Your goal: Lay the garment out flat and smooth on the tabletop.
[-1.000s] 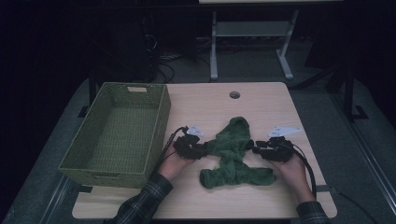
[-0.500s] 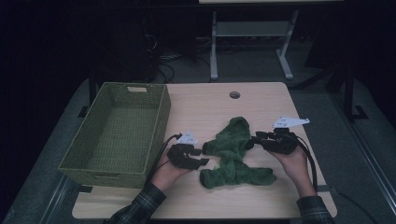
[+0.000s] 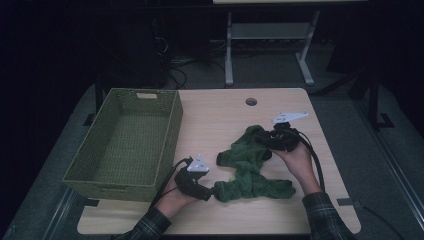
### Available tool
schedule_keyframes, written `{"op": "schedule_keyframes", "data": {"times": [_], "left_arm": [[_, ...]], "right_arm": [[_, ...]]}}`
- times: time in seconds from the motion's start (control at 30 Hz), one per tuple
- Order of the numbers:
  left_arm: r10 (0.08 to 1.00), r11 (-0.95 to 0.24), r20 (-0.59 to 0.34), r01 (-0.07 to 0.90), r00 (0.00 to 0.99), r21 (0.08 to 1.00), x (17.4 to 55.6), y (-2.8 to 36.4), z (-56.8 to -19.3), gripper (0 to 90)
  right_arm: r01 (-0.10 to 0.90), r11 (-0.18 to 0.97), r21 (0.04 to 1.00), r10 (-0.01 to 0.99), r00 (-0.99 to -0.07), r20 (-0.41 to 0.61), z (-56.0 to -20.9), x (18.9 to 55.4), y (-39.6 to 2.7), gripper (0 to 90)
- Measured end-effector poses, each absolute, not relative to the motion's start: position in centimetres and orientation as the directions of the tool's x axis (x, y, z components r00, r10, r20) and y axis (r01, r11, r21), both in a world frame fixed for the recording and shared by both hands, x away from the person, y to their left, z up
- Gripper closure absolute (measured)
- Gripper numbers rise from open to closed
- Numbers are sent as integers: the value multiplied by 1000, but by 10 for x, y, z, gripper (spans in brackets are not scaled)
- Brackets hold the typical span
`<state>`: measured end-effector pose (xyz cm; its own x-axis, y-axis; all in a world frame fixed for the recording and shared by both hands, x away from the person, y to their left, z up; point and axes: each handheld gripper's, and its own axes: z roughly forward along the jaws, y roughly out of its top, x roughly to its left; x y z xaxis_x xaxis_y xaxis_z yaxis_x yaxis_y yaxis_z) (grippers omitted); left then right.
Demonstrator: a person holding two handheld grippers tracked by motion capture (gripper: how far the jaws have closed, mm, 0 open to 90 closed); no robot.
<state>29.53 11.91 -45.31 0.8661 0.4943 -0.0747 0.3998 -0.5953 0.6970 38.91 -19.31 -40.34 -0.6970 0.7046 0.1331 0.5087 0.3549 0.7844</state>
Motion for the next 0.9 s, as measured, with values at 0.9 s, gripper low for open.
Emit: {"op": "schedule_keyframes", "data": {"times": [0.9], "left_arm": [[451,-641,-3,326,893,695,289,116,-475,127]], "right_arm": [[591,535,603,715,-697,49,-456,448,-137,706]]}}
